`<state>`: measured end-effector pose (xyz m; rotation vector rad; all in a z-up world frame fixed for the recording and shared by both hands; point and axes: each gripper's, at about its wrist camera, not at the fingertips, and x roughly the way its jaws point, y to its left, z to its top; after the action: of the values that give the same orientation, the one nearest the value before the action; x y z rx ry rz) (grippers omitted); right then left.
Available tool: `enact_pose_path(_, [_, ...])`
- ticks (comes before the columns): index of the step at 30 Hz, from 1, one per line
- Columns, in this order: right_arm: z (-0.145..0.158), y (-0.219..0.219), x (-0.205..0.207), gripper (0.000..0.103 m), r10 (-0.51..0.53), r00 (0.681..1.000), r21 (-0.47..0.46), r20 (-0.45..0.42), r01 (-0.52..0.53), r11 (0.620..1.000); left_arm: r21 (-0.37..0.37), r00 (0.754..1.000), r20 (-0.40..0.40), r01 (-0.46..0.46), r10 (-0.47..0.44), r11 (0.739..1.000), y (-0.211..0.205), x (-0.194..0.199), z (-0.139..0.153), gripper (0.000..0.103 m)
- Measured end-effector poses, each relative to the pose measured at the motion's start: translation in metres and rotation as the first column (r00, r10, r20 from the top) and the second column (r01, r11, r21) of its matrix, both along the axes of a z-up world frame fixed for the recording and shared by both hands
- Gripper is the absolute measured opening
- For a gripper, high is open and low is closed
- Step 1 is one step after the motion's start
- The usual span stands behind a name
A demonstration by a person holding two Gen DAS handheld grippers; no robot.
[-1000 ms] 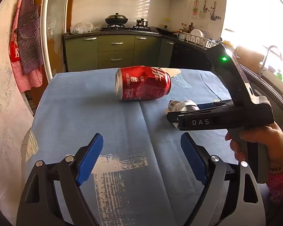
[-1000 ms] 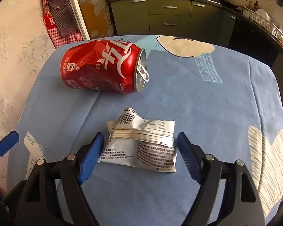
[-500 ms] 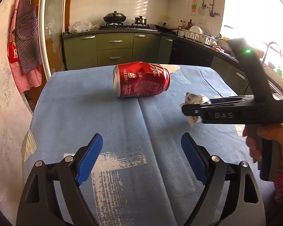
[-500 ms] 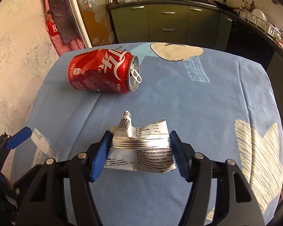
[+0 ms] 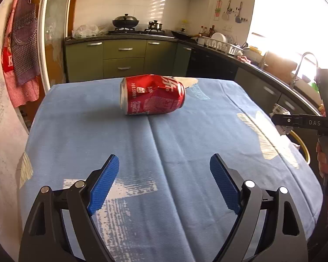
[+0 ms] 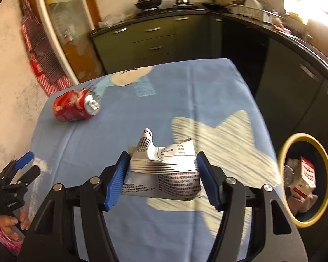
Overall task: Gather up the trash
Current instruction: 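Carry the wrapper over the bin and open the right gripper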
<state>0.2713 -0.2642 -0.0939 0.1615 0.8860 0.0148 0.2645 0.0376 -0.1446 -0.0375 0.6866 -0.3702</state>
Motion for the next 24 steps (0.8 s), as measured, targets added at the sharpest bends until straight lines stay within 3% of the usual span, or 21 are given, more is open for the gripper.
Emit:
enact_pose_path(4, [-0.001, -0.079, -0.02, 0.061, -0.211, 0.977, -0.013, -0.008, 0.211, 0.977, -0.006, 1.0, 0.006, 0.015, -0.015, 1.0, -0.003, -0.002, 0.001, 0.084])
enact_pose_path(9, [-0.017, -0.17, -0.042, 0.061, -0.424, 0.904, -0.039, -0.05, 0.422, 0.906, 0.005, 0.999, 0.018, 0.04, -0.04, 0.999, -0.009, -0.003, 0.001, 0.084])
enact_pose_path(13, [-0.036, -0.22, -0.051, 0.062, -0.522, 0.849, -0.047, -0.085, 0.52, 0.853, 0.018, 0.998, 0.026, 0.058, -0.058, 0.998, -0.014, -0.004, 0.0, 0.085])
enact_pose_path(17, [-0.059, -0.265, -0.058, 0.062, -0.593, 0.796, 0.002, -0.125, 0.598, 0.802, 0.002, 0.997, 0.028, 0.074, -0.074, 0.997, -0.015, -0.003, 0.001, 0.085])
enact_pose_path(21, [-0.072, -0.29, -0.066, 0.065, -0.638, 0.757, 0.018, -0.139, 0.646, 0.763, -0.013, 0.996, 0.02, 0.087, -0.086, 0.996, -0.015, -0.002, 0.0, 0.085])
enact_pose_path(24, [-0.072, -0.294, -0.07, 0.069, -0.65, 0.748, 0.024, -0.131, 0.658, 0.752, -0.02, 0.995, 0.018, 0.096, -0.096, 0.995, -0.016, -0.002, 0.0, 0.085])
